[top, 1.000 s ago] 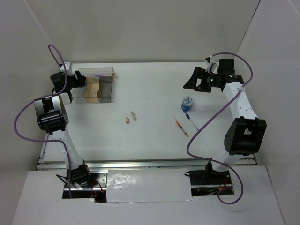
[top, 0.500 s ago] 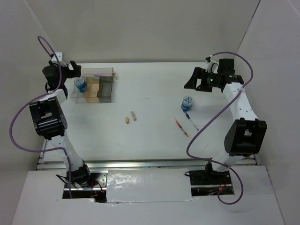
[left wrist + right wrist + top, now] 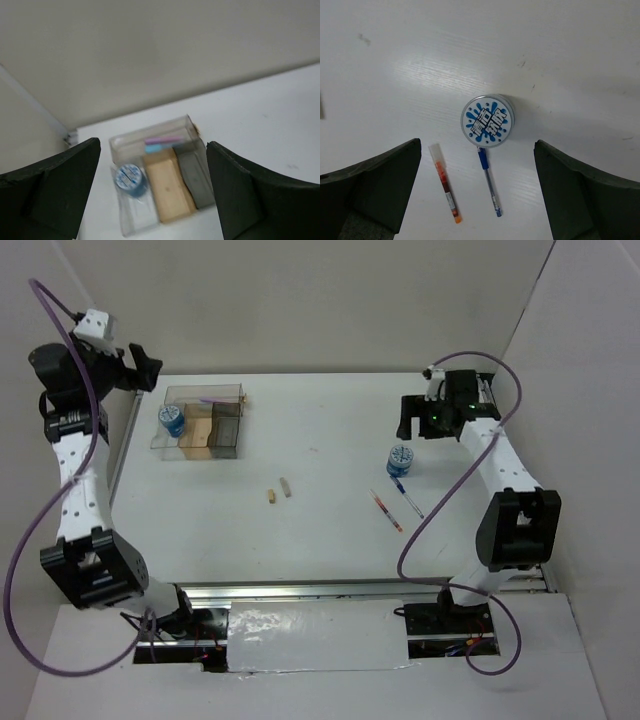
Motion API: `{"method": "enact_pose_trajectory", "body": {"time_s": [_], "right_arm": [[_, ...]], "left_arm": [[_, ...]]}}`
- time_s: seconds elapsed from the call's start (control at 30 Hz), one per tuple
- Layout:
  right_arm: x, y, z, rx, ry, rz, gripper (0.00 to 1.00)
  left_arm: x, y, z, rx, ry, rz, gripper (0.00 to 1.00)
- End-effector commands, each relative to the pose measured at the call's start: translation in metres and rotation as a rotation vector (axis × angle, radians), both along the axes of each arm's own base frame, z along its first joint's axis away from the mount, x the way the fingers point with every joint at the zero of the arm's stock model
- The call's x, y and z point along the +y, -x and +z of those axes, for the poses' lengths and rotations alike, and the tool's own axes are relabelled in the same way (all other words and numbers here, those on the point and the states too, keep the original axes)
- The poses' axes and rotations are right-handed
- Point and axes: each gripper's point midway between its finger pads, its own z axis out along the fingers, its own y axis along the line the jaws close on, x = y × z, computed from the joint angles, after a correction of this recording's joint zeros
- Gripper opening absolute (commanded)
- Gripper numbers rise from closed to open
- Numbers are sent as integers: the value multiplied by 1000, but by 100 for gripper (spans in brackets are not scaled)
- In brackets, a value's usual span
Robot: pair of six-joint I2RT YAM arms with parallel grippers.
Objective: Sort the stationery into containers
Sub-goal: Pick up the stationery from the center of the board.
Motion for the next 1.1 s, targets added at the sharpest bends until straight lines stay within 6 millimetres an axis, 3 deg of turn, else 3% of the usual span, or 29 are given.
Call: {"method": "enact_pose_trajectory", "body": {"time_s": [0.0, 0.07, 0.23, 0.43, 0.6, 0.7, 0.87, 0.97, 1.07], "right_arm": [[6, -18, -27, -10, 175, 43, 100], [12, -23, -35, 6, 207, 48, 100], [10, -32, -67, 81, 251, 43, 100], [9, -35, -93, 127, 274, 40, 100], [17, -31, -108, 178, 254, 80, 97], [21, -28, -111, 193, 239, 100, 84], [28, -24, -109, 204, 216, 141, 51], [33, -25, -100, 194, 212, 159, 38], [50, -29, -75, 129, 193, 208, 27]], "left_arm": [[-27, 35, -45, 124, 46, -88, 99], [-41, 53, -55, 149, 36, -109, 99], [-53, 80, -69, 208, 39, -104, 99], [-56, 92, -75, 207, 27, -93, 99], [-57, 90, -79, 220, 40, -93, 99], [-57, 89, -79, 226, 47, -93, 99], [-53, 88, -78, 217, 40, -74, 99], [-52, 88, -78, 213, 42, -69, 99], [-49, 88, -76, 207, 56, -53, 99]]}}
